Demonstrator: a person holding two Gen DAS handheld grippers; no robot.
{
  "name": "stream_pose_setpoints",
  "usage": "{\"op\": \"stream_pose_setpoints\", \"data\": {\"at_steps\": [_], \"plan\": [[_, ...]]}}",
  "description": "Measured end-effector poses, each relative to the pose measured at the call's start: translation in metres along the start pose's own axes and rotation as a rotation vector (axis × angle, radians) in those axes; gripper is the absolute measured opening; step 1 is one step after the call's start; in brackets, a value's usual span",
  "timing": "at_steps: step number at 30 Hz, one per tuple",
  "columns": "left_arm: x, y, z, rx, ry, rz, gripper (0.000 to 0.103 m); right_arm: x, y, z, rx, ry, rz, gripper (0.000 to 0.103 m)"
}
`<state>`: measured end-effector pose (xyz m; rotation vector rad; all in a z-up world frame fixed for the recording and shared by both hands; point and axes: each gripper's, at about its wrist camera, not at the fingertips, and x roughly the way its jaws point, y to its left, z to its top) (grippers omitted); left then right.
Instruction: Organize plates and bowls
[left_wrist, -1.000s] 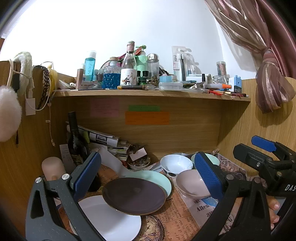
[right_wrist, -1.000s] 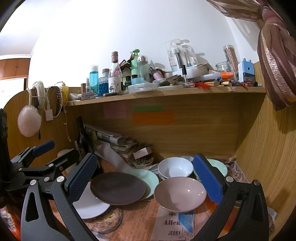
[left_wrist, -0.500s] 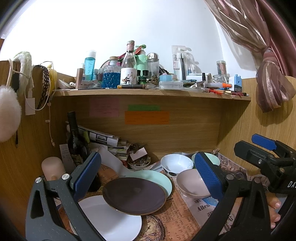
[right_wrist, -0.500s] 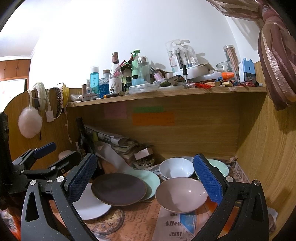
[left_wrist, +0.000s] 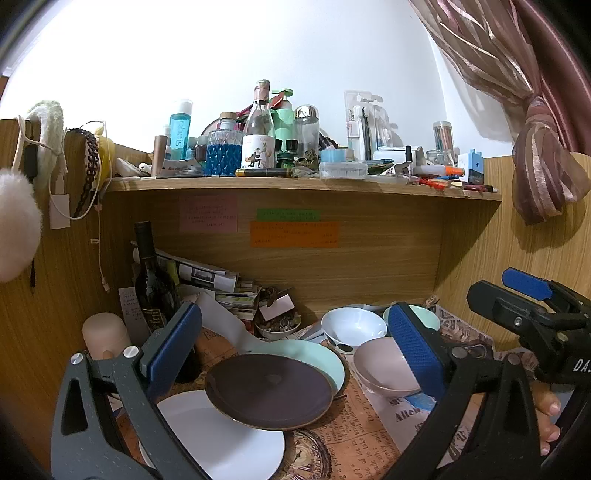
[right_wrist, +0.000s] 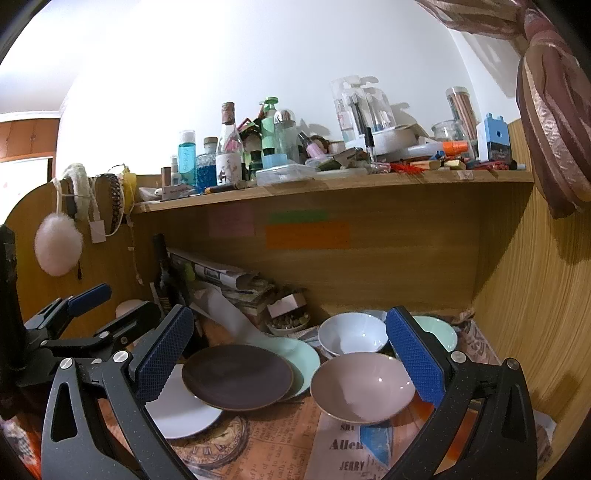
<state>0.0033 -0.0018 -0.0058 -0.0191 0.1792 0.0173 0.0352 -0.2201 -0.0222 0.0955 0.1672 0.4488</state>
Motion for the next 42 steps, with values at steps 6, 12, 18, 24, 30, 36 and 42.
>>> {"op": "stream_pose_setpoints", "data": {"at_steps": [6,12,18,24,30,36,42], "plan": [[0.008,0.007,-0.004,-0.014,0.024,0.0,0.103,0.011,-0.002,-0.004,0.019,0.027,0.009,0.103],[0.027,0.019,-0.018,-0.041,0.089,-0.002,0.103,0.028,-0.001,-0.017,0.003,0.057,0.013,0.103],[0.061,0.048,-0.045,-0.054,0.226,0.031,0.103,0.06,0.003,-0.041,-0.008,0.165,0.048,0.103],[0.096,0.081,-0.075,-0.028,0.364,0.099,0.103,0.1,0.009,-0.067,0.006,0.309,0.074,0.097],[0.128,0.11,-0.092,-0.025,0.474,0.117,0.089,0.142,0.011,-0.094,0.056,0.466,0.101,0.08],[0.162,0.134,-0.097,-0.048,0.575,0.081,0.075,0.168,0.008,-0.11,0.12,0.573,0.111,0.063],[0.19,0.145,-0.098,-0.047,0.654,0.044,0.058,0.184,0.009,-0.119,0.129,0.635,0.083,0.048]]}}
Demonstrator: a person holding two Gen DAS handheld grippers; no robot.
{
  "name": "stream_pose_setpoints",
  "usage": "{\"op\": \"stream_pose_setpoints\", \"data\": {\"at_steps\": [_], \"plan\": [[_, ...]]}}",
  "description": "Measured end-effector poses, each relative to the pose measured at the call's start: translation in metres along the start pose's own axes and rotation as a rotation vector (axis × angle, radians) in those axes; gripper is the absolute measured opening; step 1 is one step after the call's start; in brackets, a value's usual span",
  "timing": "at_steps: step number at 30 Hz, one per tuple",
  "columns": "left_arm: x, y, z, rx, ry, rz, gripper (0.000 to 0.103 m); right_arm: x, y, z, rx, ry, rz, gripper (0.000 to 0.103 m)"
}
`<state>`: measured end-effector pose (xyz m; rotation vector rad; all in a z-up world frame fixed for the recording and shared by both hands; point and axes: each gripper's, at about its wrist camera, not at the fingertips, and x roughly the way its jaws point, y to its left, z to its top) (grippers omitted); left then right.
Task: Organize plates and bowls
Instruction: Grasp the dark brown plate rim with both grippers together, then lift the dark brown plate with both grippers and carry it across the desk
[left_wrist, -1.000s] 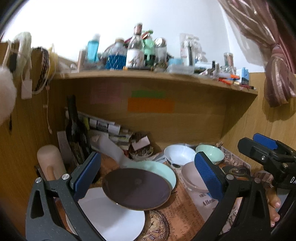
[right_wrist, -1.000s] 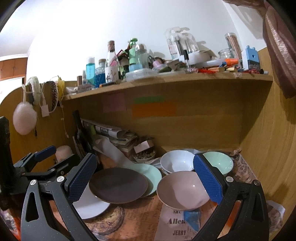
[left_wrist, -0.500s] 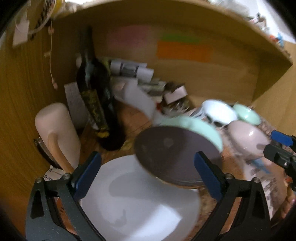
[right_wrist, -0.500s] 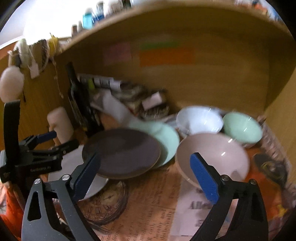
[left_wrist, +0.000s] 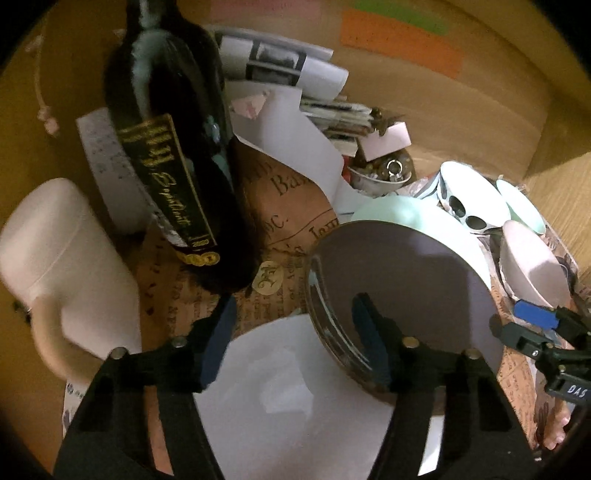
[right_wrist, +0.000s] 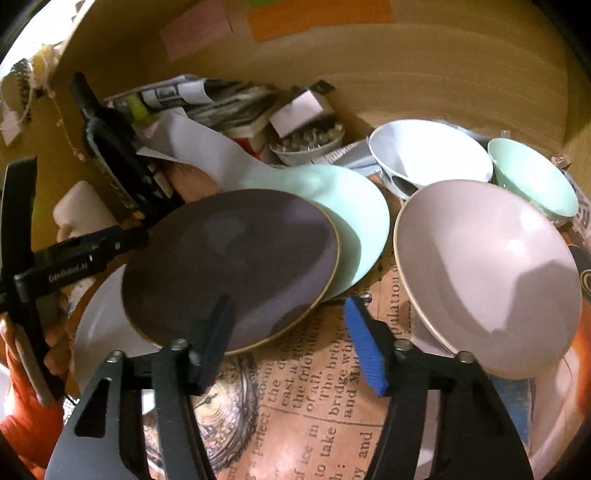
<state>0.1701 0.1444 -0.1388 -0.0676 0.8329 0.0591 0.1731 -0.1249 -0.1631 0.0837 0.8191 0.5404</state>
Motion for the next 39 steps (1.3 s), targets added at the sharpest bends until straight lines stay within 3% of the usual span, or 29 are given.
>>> {"op": "stream_pose_setpoints", "data": {"at_steps": [6,16,27,39], "plan": [[0.017,0.005,0.011,0.001,0.061,-0.048,0.047,0.011,0.002,0.003,0.012,0.033,-0.024,0.04],[0.033,0.0,0.019,0.042,0.111,-0.098,0.025,0.025,-0.004,0.006,0.062,0.061,-0.003,0.039],[0.045,-0.003,0.024,0.054,0.161,-0.165,0.025,0.026,-0.002,0.006,0.072,0.05,-0.004,0.034],[0.029,-0.008,0.01,0.075,0.126,-0.156,0.025,0.018,-0.003,0.003,0.043,0.029,-0.012,0.031]]}}
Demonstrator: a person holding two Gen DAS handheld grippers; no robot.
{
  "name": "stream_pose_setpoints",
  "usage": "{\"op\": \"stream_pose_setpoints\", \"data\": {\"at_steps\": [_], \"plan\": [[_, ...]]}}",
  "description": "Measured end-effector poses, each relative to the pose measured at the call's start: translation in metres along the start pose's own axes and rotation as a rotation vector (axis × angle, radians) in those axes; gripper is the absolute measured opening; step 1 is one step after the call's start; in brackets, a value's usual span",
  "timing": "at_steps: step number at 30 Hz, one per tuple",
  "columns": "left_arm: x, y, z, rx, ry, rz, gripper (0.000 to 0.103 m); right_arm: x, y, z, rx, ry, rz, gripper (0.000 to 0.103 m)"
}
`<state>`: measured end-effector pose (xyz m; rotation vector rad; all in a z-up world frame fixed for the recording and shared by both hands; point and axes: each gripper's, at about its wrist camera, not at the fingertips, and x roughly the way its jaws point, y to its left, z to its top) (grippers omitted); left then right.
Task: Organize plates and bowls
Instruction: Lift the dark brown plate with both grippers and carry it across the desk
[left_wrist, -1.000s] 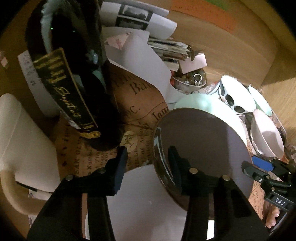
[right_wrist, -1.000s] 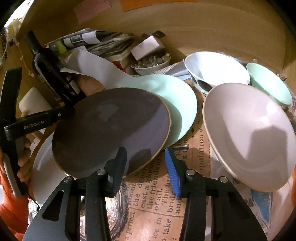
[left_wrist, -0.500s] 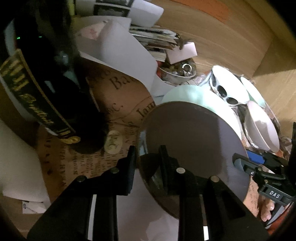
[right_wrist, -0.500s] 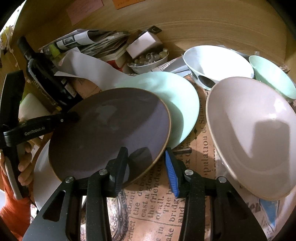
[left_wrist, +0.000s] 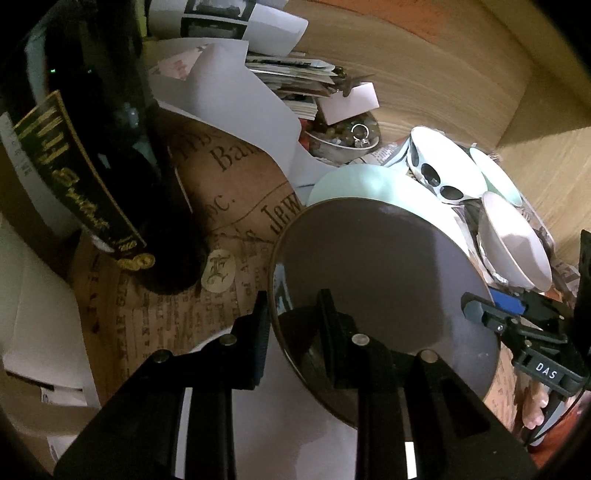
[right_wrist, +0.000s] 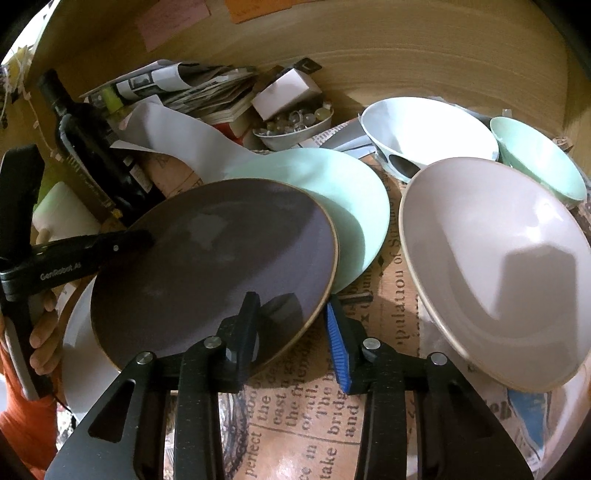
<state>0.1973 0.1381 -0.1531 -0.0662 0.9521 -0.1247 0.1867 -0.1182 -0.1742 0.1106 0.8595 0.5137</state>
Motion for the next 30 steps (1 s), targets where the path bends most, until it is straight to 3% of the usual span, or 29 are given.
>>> {"op": "stream_pose_setpoints", "data": {"at_steps": [15,30], "plan": [[-0.038,-0.007,-0.029,-0.044,-0.084,0.008,0.025,-0.029,0.008,-0.009,-0.051,-0.05,0.034,0.029],[-0.076,-0.041,-0.06,-0.043,-0.149,0.008,0.025,-0.076,0.001,-0.035,-0.08,-0.106,0.044,0.028]]}}
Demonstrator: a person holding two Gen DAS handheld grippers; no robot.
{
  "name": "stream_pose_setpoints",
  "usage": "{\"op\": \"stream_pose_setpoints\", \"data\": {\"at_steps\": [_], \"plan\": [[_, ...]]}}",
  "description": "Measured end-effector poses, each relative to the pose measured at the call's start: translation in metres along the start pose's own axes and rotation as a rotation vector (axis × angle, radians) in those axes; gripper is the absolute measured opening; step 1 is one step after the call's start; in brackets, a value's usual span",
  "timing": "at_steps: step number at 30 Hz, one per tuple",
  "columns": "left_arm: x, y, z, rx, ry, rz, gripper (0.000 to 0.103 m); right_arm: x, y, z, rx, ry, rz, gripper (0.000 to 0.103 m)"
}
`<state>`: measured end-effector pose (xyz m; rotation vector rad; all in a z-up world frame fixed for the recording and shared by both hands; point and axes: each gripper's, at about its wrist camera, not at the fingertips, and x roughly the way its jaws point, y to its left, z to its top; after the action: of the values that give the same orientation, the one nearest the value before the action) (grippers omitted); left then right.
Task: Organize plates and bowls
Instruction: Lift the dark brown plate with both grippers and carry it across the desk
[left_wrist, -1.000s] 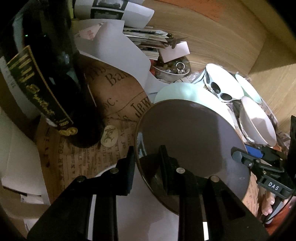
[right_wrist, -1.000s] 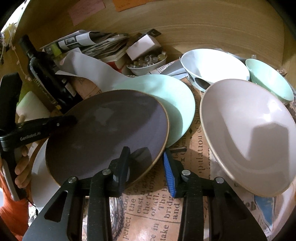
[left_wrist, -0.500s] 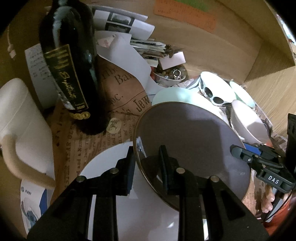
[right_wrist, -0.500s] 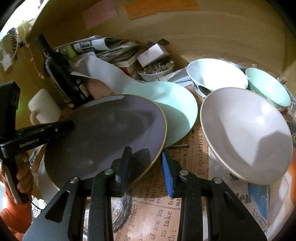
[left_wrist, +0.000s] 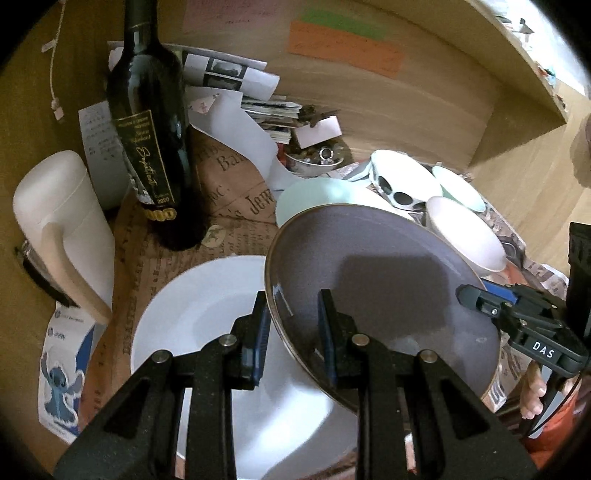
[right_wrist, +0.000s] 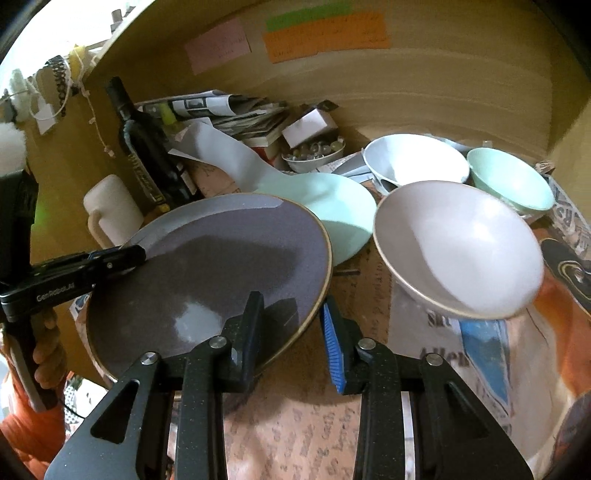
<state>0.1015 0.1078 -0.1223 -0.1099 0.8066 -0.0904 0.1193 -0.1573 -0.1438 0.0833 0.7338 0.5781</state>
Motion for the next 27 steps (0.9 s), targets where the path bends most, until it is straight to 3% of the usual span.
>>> {"op": "stream_pose_setpoints", "data": {"at_steps": [27], "plan": [[-0.015,-0.068,-0.051,-0.016,0.017,-0.034,0.025,-0.055,-0.032,-0.052,-0.015,0.004,-0.028,0.028]]}}
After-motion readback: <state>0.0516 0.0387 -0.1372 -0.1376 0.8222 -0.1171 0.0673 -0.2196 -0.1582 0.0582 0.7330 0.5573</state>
